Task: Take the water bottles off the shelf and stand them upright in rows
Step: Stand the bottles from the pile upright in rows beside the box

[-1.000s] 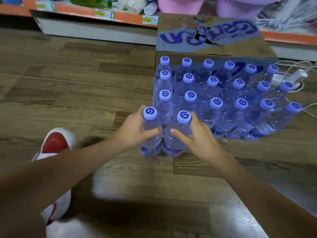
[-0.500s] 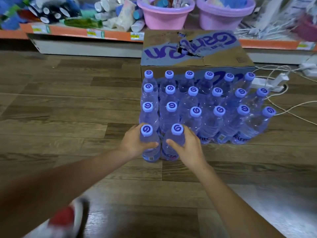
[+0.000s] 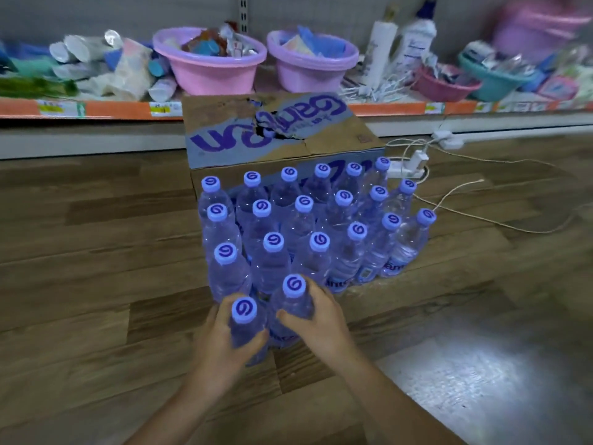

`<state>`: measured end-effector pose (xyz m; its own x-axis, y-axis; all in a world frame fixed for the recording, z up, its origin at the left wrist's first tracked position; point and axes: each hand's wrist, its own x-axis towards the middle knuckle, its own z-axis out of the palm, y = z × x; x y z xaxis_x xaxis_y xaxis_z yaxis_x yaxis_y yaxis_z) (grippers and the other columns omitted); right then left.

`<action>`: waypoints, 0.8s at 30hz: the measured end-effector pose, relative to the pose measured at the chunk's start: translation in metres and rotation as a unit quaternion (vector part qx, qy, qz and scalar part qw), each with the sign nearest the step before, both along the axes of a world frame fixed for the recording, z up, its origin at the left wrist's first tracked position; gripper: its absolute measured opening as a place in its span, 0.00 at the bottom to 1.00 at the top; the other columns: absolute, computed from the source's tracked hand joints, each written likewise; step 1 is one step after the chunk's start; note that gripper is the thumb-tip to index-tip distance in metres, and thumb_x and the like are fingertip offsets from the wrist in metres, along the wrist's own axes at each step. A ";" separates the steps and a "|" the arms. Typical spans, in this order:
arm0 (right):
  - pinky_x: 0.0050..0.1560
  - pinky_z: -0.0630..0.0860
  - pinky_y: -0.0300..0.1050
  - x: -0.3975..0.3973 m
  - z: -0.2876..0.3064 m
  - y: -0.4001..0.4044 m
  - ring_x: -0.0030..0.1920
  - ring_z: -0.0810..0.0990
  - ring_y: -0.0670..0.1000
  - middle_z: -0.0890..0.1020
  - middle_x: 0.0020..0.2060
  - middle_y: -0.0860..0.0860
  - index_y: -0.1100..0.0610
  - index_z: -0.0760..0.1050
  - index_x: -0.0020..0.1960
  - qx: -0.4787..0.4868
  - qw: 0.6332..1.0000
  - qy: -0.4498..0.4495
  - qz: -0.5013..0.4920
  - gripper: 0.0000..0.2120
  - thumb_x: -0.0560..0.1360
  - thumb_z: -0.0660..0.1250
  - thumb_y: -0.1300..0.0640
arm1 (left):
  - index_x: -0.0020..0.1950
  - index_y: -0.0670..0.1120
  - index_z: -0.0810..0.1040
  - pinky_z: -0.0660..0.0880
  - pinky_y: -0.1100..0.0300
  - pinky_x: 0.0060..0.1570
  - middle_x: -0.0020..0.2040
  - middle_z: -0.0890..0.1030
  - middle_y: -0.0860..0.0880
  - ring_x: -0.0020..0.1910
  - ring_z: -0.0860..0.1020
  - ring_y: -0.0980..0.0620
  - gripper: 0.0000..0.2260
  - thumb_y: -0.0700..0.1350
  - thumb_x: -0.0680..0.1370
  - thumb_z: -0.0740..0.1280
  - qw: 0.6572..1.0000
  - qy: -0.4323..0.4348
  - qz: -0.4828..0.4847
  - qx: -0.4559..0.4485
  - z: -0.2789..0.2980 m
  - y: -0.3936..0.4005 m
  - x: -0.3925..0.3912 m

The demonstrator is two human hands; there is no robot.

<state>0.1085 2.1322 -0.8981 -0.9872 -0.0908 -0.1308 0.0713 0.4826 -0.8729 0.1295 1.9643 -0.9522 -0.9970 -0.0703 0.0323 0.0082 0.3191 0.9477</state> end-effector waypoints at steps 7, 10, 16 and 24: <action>0.63 0.70 0.37 0.000 0.010 0.024 0.62 0.73 0.37 0.76 0.59 0.33 0.32 0.64 0.59 0.071 0.990 -0.057 0.106 0.28 0.66 0.75 0.47 | 0.51 0.75 0.64 0.67 0.82 0.48 0.57 0.74 0.50 0.55 0.75 0.53 0.33 0.78 0.48 0.65 0.997 -0.063 -0.029 -0.046 -0.009 -0.007 -0.008; 0.61 0.72 0.39 -0.004 0.006 0.020 0.63 0.75 0.44 0.77 0.61 0.41 0.39 0.62 0.64 0.078 0.991 -0.040 0.100 0.29 0.69 0.72 0.47 | 0.49 0.81 0.60 0.64 0.86 0.44 0.58 0.72 0.52 0.49 0.71 0.75 0.33 0.79 0.46 0.62 0.997 -0.065 -0.023 -0.042 -0.008 -0.006 -0.007; 0.60 0.76 0.48 -0.006 -0.011 0.028 0.60 0.78 0.45 0.79 0.58 0.40 0.24 0.59 0.56 0.077 0.990 -0.018 0.114 0.27 0.64 0.68 0.40 | 0.55 0.57 0.71 0.72 0.59 0.57 0.53 0.78 0.47 0.55 0.77 0.51 0.27 0.58 0.59 0.73 1.000 0.000 -0.012 -0.013 -0.004 -0.005 0.000; 0.55 0.72 0.46 -0.019 0.001 0.039 0.64 0.74 0.52 0.75 0.64 0.42 0.39 0.58 0.68 0.128 0.968 0.016 0.217 0.30 0.70 0.67 0.40 | 0.57 0.59 0.71 0.73 0.56 0.62 0.55 0.80 0.59 0.58 0.77 0.57 0.31 0.70 0.58 0.70 0.994 -0.081 -0.004 -0.073 0.033 0.005 0.012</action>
